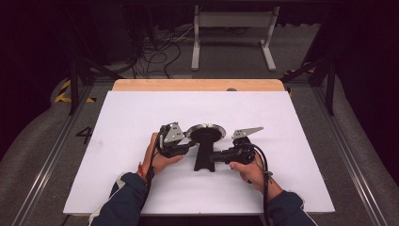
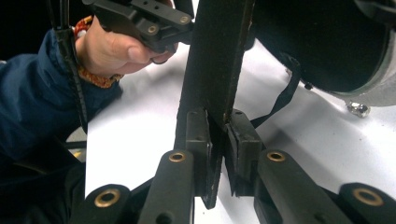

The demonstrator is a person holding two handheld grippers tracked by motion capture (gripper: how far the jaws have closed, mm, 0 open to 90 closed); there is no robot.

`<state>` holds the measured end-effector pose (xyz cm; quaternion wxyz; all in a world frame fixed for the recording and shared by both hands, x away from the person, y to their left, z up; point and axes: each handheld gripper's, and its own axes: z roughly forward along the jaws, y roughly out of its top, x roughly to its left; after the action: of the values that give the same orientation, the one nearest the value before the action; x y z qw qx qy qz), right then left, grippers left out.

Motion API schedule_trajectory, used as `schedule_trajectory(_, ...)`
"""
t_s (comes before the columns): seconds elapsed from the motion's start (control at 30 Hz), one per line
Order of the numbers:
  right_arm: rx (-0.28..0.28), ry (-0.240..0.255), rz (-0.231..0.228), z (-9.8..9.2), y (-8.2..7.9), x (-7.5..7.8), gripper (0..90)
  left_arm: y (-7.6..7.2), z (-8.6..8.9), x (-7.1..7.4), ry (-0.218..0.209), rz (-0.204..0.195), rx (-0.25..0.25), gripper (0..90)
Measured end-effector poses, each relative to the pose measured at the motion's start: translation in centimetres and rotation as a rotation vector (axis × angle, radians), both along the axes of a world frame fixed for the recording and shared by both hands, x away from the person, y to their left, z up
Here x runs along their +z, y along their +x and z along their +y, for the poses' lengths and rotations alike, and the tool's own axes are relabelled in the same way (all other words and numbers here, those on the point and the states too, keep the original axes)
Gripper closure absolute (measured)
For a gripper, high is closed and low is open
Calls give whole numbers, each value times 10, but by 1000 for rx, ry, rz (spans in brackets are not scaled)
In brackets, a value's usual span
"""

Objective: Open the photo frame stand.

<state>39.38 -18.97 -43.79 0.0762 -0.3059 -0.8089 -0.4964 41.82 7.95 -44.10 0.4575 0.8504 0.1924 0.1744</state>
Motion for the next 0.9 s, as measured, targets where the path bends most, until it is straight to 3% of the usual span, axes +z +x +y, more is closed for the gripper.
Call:
schedule_trajectory(0.37, 9, -49, -10, 3, -10, -2, 816, -6, -5, -3, 43, -8, -6, 661)
schedule_trajectory(0.53, 1, -70, -6, -1, -12, -4, 807, -14, -7, -4, 70, -10, 22, 693)
schedule_trajectory(0.9, -7, -81, -17, -1, -16, -3, 803, -14, -4, -3, 49, 20, 16, 690)
